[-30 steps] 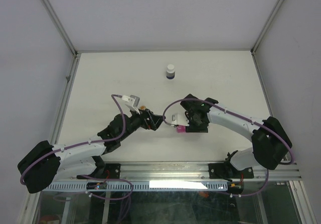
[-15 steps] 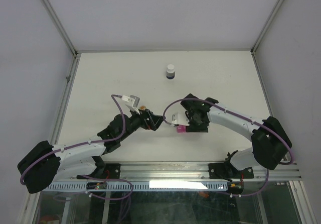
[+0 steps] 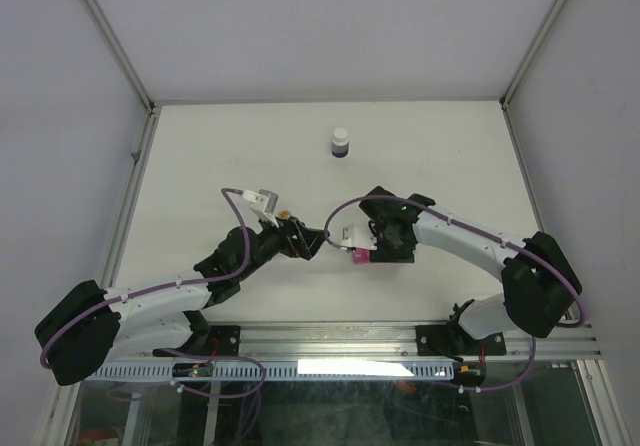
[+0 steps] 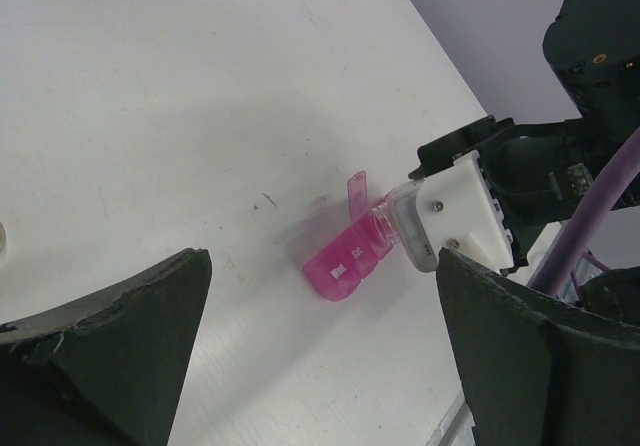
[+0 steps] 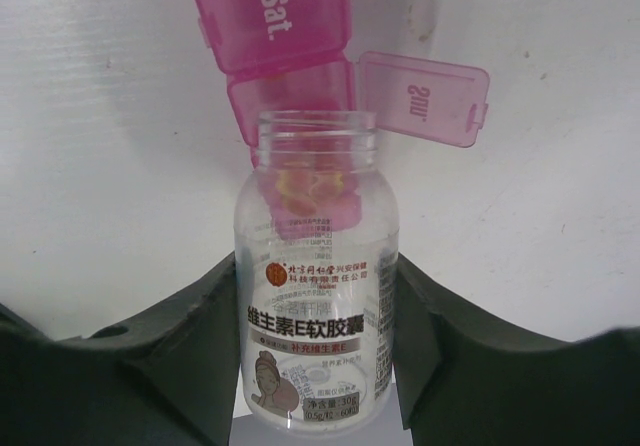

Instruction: Sort the pills into containers

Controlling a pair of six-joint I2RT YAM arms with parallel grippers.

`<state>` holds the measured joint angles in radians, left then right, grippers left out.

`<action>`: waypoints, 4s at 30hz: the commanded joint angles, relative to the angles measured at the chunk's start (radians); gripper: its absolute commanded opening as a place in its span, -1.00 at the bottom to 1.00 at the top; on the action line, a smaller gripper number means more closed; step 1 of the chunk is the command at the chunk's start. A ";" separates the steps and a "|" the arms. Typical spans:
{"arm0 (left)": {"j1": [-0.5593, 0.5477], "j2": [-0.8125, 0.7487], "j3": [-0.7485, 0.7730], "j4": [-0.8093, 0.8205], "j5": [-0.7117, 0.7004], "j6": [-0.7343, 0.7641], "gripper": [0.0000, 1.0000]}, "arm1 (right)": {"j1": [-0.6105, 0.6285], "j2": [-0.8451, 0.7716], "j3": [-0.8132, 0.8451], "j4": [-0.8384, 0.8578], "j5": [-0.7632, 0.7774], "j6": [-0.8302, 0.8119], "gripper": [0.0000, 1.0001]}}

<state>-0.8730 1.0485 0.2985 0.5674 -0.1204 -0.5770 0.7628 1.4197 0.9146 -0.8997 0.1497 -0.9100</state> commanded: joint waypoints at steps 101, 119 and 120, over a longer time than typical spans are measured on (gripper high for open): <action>0.032 -0.049 -0.035 0.070 0.050 -0.014 0.98 | -0.014 0.002 0.034 -0.012 -0.020 0.029 -0.98; 0.038 -0.125 0.019 -0.110 -0.006 0.023 0.98 | -0.186 -0.318 -0.108 0.136 -0.422 0.090 -0.99; 0.038 -0.135 0.034 -0.144 -0.016 0.031 0.98 | -0.221 -0.349 -0.112 0.159 -0.482 0.094 -0.99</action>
<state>-0.8486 0.9604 0.2646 0.5167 -0.0967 -0.5819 0.6361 1.1862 0.8150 -0.8482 -0.1120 -0.8402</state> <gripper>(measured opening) 0.990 0.545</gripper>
